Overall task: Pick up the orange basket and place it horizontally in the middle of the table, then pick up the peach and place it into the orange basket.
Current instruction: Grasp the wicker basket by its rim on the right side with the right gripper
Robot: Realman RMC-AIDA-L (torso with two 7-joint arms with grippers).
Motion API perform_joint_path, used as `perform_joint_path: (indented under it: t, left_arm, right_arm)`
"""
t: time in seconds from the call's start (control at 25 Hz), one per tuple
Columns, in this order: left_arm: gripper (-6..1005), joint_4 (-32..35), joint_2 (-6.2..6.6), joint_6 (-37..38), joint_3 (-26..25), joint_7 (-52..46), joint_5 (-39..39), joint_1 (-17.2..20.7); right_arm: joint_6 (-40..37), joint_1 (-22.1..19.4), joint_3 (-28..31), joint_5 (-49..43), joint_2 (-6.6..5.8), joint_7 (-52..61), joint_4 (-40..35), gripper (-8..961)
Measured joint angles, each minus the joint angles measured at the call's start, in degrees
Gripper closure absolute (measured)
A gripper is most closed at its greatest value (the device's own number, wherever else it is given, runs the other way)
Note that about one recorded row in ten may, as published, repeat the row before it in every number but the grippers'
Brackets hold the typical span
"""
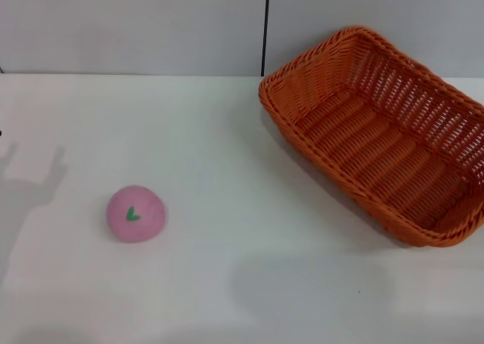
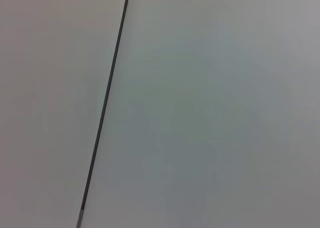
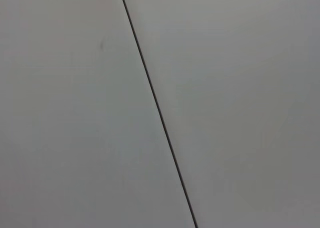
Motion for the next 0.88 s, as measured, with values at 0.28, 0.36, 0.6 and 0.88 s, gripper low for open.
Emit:
perform_joint_path:
  t: [0.28, 0.36, 0.6, 0.88]
  left_arm:
    - [200, -0.03, 0.01, -0.27, -0.15, -0.36, -0.19, -0.14]
    - [200, -0.01, 0.03, -0.28, -0.05, -0.43, -0.11, -0.14]
    - [200, 0.32, 0.0, -0.21, -0.03, -0.54, -0.26, 0.11]
    - [200, 0.44, -0.02, -0.03, -0.25, -0.65, -0.32, 0.17]
  right_arm:
    - [0.15, 0.1, -0.33, -0.09, -0.06, 0.42, -0.79, 396]
    - [0.15, 0.07, -0.36, -0.12, -0.06, 0.46, -0.93, 396]
    - [-0.45, -0.89, -1.97, -0.42, -0.2, 6.6, -4.64, 397]
    - [-0.59, -4.75, -4.61, -9.85, -0.31, 37.59, -28.86, 398]
